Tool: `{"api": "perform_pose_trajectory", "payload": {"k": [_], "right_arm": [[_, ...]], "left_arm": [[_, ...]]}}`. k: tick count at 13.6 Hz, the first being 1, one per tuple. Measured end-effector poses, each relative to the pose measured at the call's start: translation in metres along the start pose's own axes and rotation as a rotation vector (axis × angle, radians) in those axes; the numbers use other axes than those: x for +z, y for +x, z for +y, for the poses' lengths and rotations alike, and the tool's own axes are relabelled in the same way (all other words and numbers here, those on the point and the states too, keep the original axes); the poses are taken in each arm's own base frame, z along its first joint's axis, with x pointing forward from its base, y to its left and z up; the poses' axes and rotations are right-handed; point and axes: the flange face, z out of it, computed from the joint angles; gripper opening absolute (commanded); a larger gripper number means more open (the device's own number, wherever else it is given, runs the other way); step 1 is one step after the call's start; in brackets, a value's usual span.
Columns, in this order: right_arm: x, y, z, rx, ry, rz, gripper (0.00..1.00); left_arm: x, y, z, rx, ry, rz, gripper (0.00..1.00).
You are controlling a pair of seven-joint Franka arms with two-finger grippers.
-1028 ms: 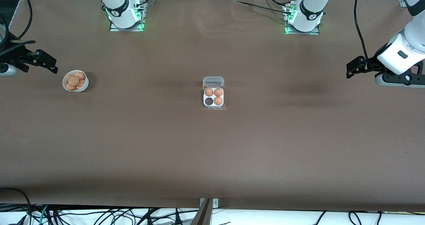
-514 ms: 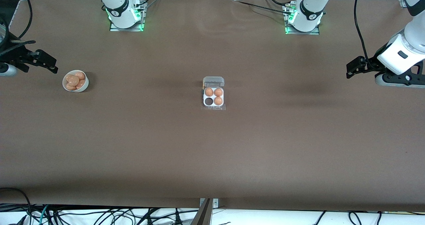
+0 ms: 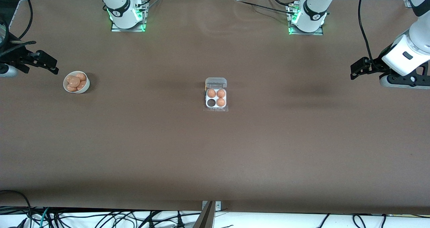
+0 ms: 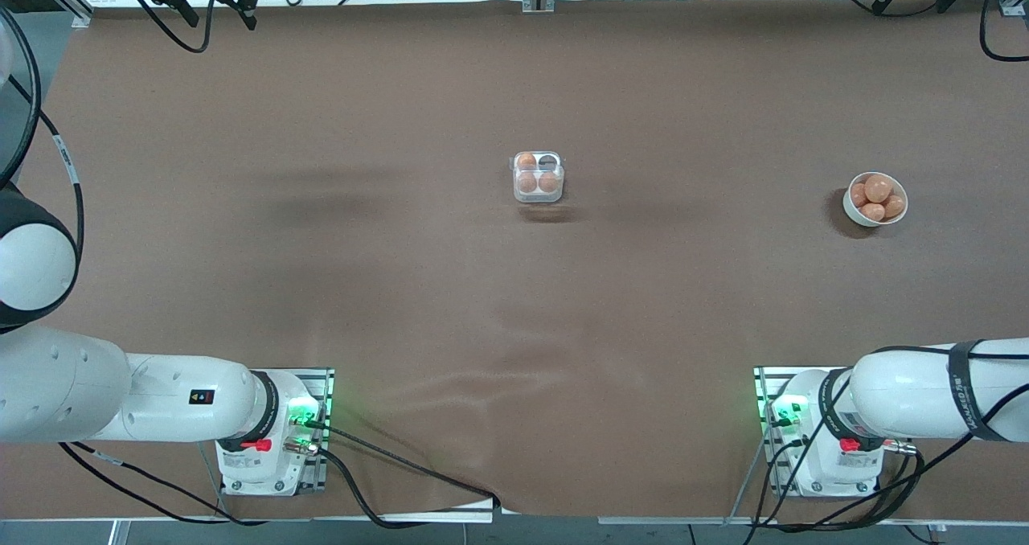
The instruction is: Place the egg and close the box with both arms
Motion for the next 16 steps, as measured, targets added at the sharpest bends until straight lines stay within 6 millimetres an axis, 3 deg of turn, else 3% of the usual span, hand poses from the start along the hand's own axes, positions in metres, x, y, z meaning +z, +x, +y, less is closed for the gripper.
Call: {"api": "perform_pose_trajectory", "payload": {"k": [8, 10, 12, 16], "right_arm": [[0.001, 0.000, 0.000, -0.005, 0.000, -0.006, 1.00], [0.012, 0.003, -0.001, -0.037, 0.000, -0.031, 1.00], [0.039, 0.011, -0.001, -0.070, -0.018, -0.088, 1.00], [0.126, 0.032, 0.024, -0.060, -0.080, -0.234, 1.00]], "left_arm": [[0.000, 0.000, 0.000, -0.001, 0.000, -0.001, 1.00], [0.001, 0.000, 0.000, -0.001, 0.000, -0.001, 1.00], [0.001, 0.000, 0.000, -0.001, 0.000, -0.002, 1.00], [0.001, 0.001, 0.000, -0.001, 0.000, -0.003, 1.00]]}}
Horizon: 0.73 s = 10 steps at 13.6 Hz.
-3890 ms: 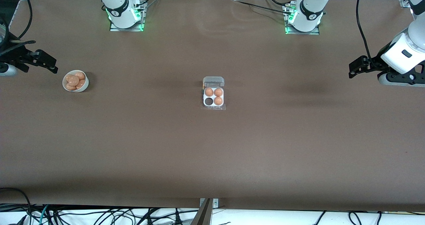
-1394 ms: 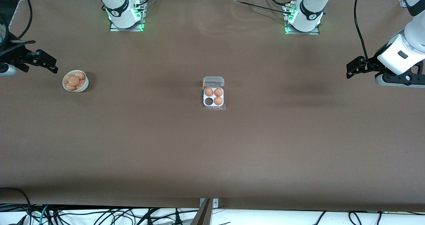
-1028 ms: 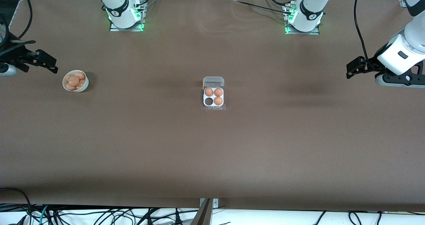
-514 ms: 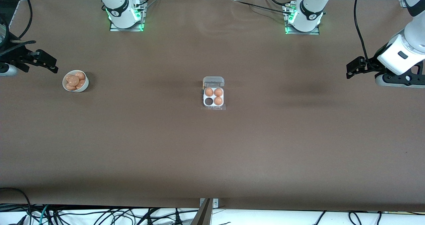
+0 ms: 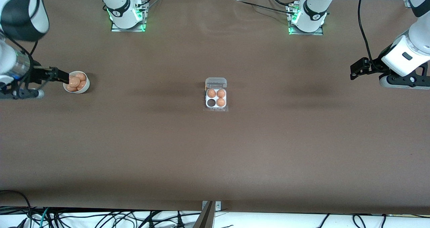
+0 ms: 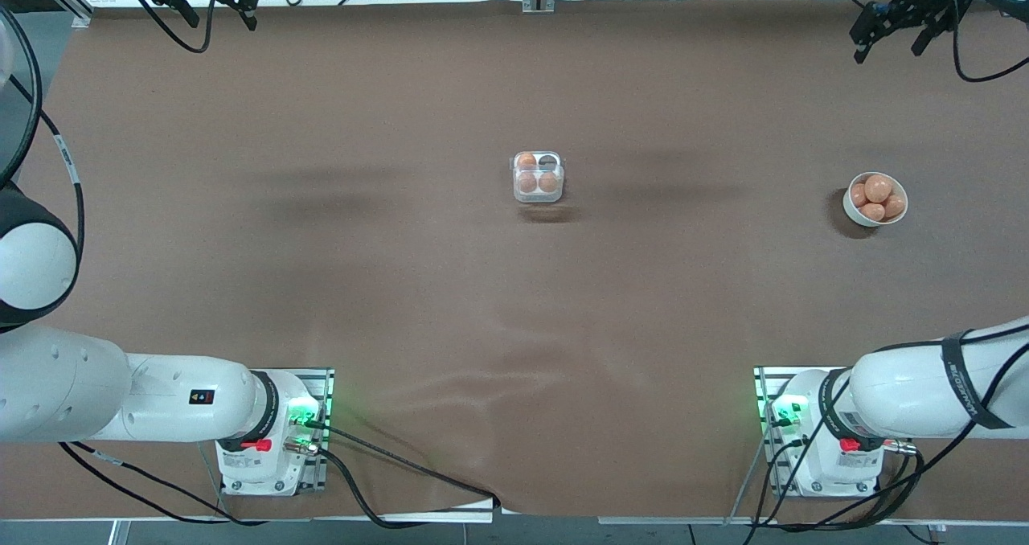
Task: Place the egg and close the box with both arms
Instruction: 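Move the right gripper over the white egg bowl and lower it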
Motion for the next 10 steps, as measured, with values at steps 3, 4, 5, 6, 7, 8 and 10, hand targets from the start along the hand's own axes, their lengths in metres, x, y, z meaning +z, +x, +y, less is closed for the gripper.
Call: {"api": "perform_pose_trajectory", "payload": {"k": [3, 4, 5, 6, 7, 8, 10], "right_arm": [[0.062, 0.013, 0.027, 0.036, 0.001, -0.012, 1.00], [0.082, 0.010, 0.036, 0.045, 0.003, -0.009, 1.00], [0.102, 0.005, 0.044, 0.049, 0.005, -0.009, 1.00], [0.121, -0.001, 0.052, 0.042, 0.007, -0.005, 1.00], [0.138, -0.008, 0.061, 0.032, 0.008, 0.006, 1.00], [0.153, -0.018, 0.068, 0.026, 0.010, 0.022, 1.00], [0.177, -0.038, 0.075, 0.002, 0.015, 0.053, 1.00]], "left_arm": [[0.001, 0.001, 0.000, 0.000, 0.000, -0.003, 1.00], [0.002, 0.001, 0.000, 0.000, 0.000, -0.004, 1.00], [0.003, 0.001, 0.000, 0.000, 0.000, -0.005, 1.00], [0.003, 0.002, 0.000, 0.000, 0.000, -0.006, 1.00], [0.004, 0.002, 0.000, 0.000, 0.000, -0.007, 1.00], [0.004, 0.002, 0.000, 0.000, 0.000, -0.008, 1.00], [0.004, 0.002, 0.000, 0.000, 0.000, -0.008, 1.00]]}}
